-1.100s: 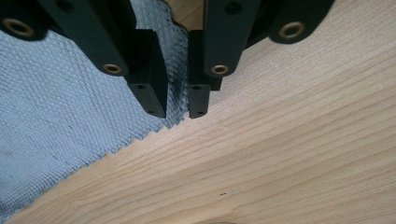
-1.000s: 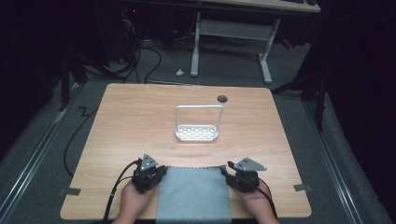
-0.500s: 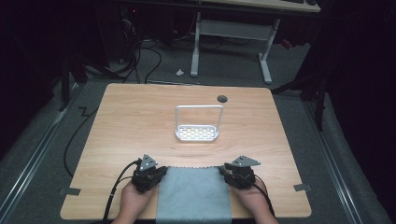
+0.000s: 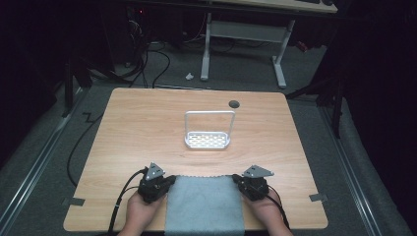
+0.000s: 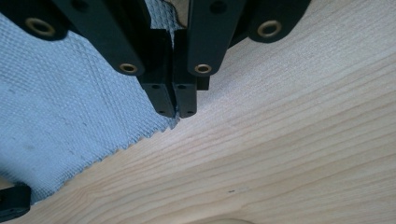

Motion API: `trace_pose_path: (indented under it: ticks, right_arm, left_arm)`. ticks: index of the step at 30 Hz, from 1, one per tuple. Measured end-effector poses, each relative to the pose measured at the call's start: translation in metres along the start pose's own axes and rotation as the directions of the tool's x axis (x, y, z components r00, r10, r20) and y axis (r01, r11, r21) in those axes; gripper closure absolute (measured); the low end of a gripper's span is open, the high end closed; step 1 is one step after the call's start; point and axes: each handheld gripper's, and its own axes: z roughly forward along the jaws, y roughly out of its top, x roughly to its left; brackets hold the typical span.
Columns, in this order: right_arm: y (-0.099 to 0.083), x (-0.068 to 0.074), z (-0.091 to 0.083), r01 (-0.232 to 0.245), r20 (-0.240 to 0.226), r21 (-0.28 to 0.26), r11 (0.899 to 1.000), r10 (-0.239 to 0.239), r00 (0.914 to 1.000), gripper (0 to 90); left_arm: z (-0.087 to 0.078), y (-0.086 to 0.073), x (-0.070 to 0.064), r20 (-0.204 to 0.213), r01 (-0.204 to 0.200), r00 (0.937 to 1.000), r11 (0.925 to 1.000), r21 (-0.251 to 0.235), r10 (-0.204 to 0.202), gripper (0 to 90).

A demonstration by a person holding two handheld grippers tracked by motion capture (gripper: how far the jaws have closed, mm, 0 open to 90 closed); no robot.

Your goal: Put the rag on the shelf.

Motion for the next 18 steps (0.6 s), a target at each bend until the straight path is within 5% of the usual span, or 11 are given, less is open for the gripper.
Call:
trace_pose_path:
  ticks: [13, 18]
  right_arm:
    - [0.006, 0.003, -0.023, -0.015, 0.012, -0.131, 0.991, 0.017, 0.9998, 88.8]
    - [0.011, 0.003, -0.032, -0.023, 0.019, -0.181, 0.983, 0.027, 0.9995, 88.8]
  left_arm:
    - [-0.012, 0.005, -0.010, -0.007, -0.036, 0.9994, 0.9934, -0.109, 0.035, 88.4]
    - [-0.020, 0.010, -0.009, 0.023, -0.008, 0.9997, 0.9897, -0.143, 0.011, 88.5]
